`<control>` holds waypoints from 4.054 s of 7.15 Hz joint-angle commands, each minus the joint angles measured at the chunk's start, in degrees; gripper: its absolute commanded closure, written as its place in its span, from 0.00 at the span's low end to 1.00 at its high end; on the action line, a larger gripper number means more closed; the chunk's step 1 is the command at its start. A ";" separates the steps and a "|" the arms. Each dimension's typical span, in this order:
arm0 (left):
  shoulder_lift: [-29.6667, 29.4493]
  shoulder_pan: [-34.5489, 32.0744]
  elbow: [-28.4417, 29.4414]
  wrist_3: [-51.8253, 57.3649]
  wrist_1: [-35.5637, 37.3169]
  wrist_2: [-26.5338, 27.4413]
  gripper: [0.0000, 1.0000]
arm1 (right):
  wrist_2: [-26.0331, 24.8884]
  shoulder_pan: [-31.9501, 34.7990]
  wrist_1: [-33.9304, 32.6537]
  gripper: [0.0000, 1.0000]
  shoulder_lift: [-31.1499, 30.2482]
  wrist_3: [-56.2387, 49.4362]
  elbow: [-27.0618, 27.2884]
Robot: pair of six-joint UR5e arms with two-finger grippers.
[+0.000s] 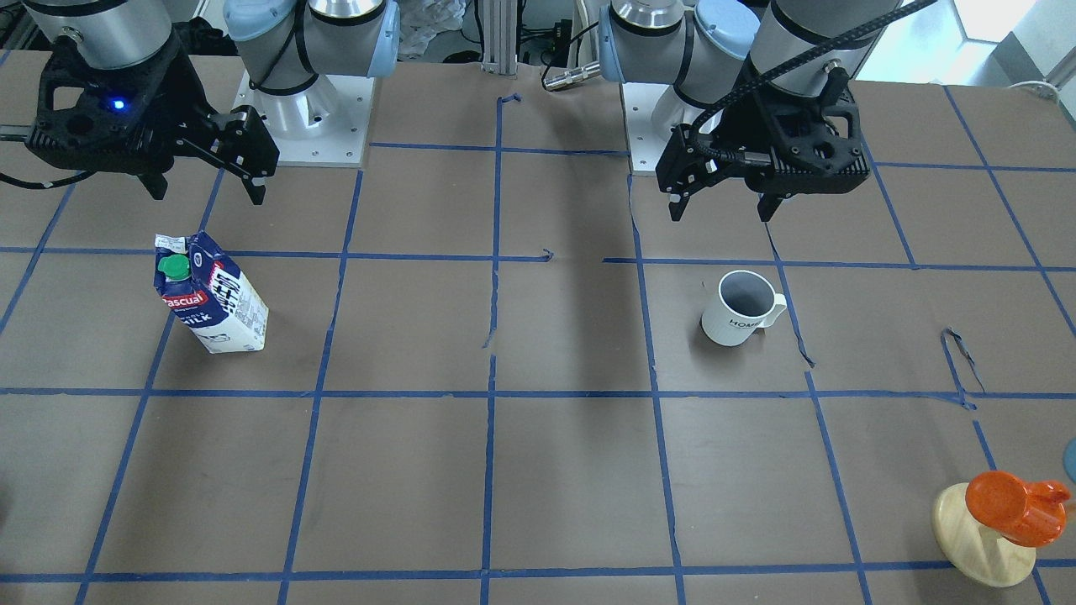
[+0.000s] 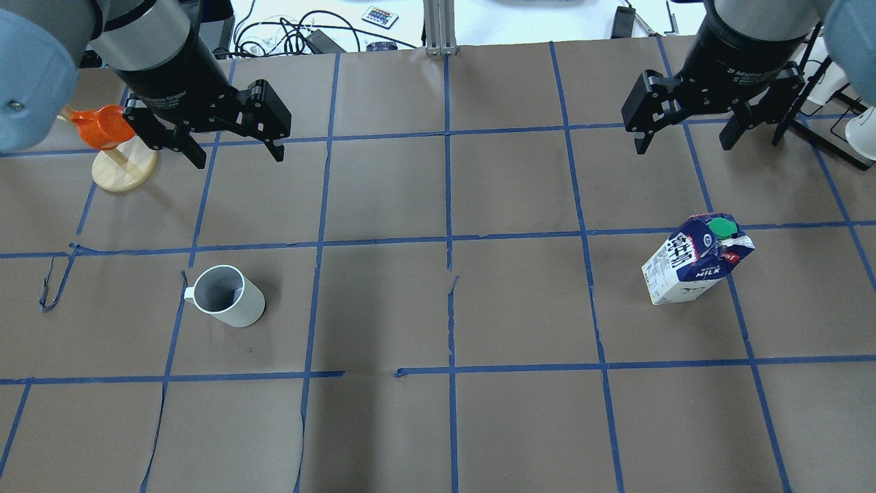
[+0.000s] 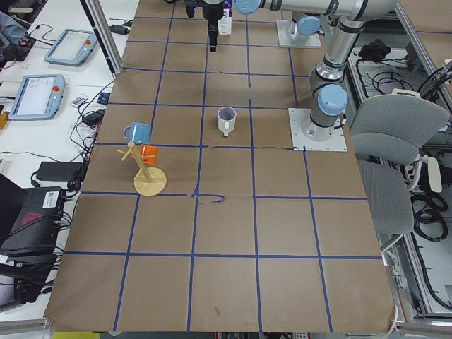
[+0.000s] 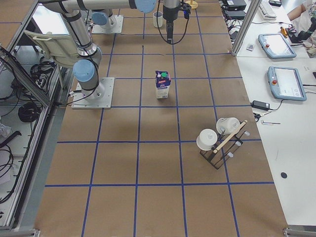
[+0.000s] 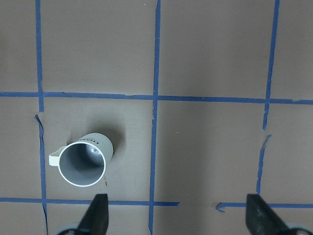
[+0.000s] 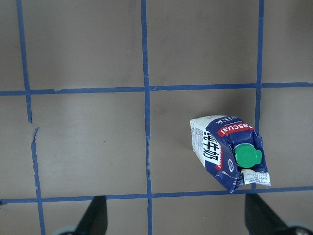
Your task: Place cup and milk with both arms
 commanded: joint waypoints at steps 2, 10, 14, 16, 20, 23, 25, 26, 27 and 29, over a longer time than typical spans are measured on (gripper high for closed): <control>0.00 -0.08 -0.04 0.06 0.03 0.00 0.00 | -0.10 -0.01 -0.22 0.00 0.07 0.01 0.04; 0.08 0.01 -0.13 -0.03 -0.06 0.09 0.00 | -0.01 -0.01 0.22 0.00 0.07 0.45 0.13; 0.08 0.01 -0.13 -0.03 -0.32 0.09 0.00 | -0.02 -0.01 0.31 0.00 0.07 0.19 0.13; 0.17 0.01 -0.22 -0.03 -0.32 0.09 0.00 | -0.02 -0.19 0.14 0.00 0.07 0.54 0.05; 0.09 2.45 -1.44 1.11 -1.02 -0.44 0.00 | -0.81 -6.39 -0.39 0.00 1.21 -2.86 2.93; -0.53 8.42 -12.04 8.38 0.03 -0.53 0.00 | -0.72 -10.11 -2.74 0.00 1.21 -11.14 9.15; -1.23 14.74 -18.55 16.55 2.31 -0.27 0.00 | -1.94 -10.20 -11.95 0.00 1.21 -15.77 15.22; -1.76 16.51 -21.89 16.67 4.67 -0.35 0.00 | -2.38 -10.20 -13.73 0.00 1.13 -19.03 17.51; -2.55 16.45 -24.71 16.06 6.95 -0.53 0.00 | -2.47 -10.29 -13.75 0.00 1.21 -19.84 17.88; -4.04 14.87 -28.33 13.18 15.19 -0.97 0.00 | -5.10 -10.38 -16.62 0.00 1.74 -19.85 20.42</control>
